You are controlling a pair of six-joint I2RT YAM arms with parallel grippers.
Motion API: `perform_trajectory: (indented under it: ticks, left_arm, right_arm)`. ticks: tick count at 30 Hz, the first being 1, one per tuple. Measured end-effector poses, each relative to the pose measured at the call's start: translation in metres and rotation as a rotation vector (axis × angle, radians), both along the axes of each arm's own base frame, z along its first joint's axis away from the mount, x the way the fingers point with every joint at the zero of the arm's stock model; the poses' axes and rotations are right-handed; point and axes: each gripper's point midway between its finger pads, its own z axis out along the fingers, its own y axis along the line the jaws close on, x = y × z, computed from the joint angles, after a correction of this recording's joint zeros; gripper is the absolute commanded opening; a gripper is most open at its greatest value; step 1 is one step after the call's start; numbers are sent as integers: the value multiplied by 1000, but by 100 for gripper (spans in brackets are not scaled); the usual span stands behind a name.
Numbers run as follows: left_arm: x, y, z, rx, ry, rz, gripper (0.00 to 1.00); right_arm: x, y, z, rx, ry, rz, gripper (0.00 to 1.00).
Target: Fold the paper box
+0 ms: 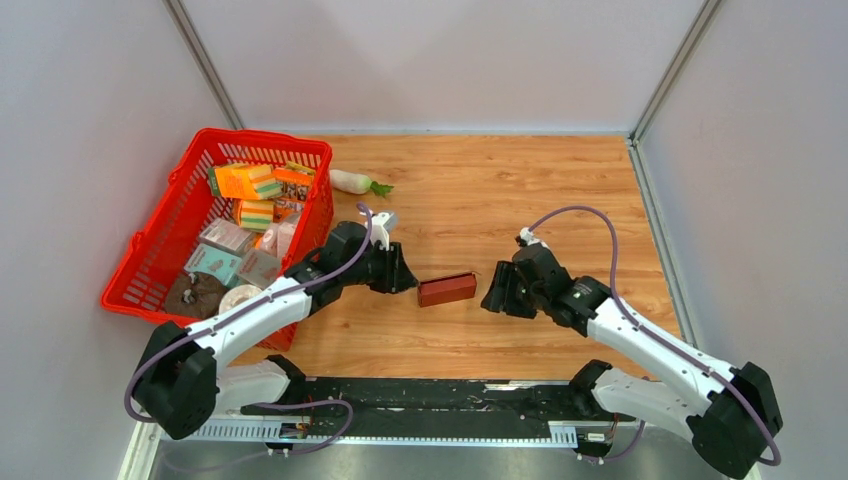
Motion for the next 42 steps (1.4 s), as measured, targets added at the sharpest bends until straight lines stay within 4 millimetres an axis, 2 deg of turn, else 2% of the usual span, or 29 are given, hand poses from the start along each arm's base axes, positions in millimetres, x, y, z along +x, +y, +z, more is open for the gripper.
perform_trajectory:
  ticks: [4, 12, 17, 26, 32, 42]
  left_arm:
    - [-6, -4, 1, -7, 6, -13, 41]
    - [-14, -10, -2, 0, 20, -30, 40]
    - [-15, -11, -8, 12, 33, -31, 40]
    - [-19, -13, -17, 39, 55, -40, 36]
    - [-20, -12, -21, 51, 65, -37, 37]
    - [-18, -14, -20, 54, 68, -38, 33]
  right_arm:
    - [20, 1, 13, -48, -146, 82, 49]
    - [52, 14, 5, -145, -279, 218, 46]
    - [66, 23, 13, -125, -400, 261, 46]
    - [76, 33, 19, -103, -524, 317, 42]
    - [71, 39, 16, -83, -535, 365, 40]
    - [70, 30, 18, -95, -551, 347, 37]
